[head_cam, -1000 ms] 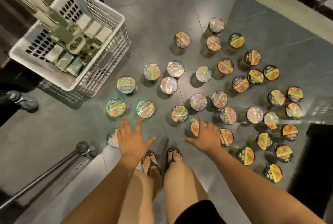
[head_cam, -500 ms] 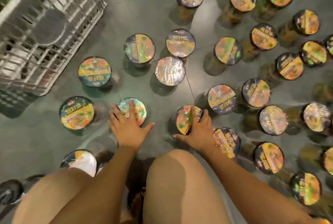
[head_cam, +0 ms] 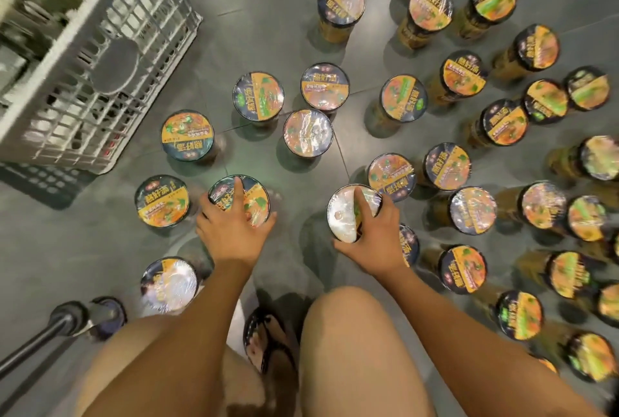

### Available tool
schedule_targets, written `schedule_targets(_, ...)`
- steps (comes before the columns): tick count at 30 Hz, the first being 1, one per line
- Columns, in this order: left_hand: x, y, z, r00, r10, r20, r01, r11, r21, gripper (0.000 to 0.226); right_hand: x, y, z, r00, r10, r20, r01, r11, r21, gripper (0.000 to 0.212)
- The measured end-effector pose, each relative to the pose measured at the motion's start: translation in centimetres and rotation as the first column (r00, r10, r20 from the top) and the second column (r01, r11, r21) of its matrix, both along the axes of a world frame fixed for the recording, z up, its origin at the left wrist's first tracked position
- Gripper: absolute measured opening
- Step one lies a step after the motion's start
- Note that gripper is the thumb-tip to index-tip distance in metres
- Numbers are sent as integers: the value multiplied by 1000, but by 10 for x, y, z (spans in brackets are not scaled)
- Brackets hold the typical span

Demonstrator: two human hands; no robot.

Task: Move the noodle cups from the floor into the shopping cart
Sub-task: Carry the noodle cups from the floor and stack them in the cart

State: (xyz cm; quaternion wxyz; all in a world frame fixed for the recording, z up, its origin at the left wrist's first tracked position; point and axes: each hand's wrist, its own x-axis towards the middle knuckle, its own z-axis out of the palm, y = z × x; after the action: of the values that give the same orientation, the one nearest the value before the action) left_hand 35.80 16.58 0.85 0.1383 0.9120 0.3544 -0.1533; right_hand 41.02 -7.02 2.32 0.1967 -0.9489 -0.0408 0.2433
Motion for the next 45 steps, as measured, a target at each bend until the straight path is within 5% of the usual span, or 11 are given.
schedule_targets(17, -90, -25, 397, 1000, -18, 22, 18, 1000, -1, 93, -63, -19, 391, 1000, 19, -24, -19, 1000, -24, 105)
schedule_targets(24, -155, -32, 460, 998, 26, 62, -27, 1000, 11, 93, -98, -24, 447, 981, 187, -45, -189, 980, -58, 107)
schedule_targets(30, -214, -61, 488, 970, 236, 65, -238, 971, 20, 93, -112, -24, 468, 907, 415, -78, -419, 907, -47, 114)
schedule_targets(39, -299, -119, 546, 763, 595, 254, -632, 769, 98, 91, -140, -10, 520, 651, 753, 93, -758, 651, 39, 113)
schedule_targets(45, -389, -134, 601, 491, 744, 453, -860, 498, 114, 91, -205, 36, 559, 440, 880, 178, -897, 422, 128, 105)
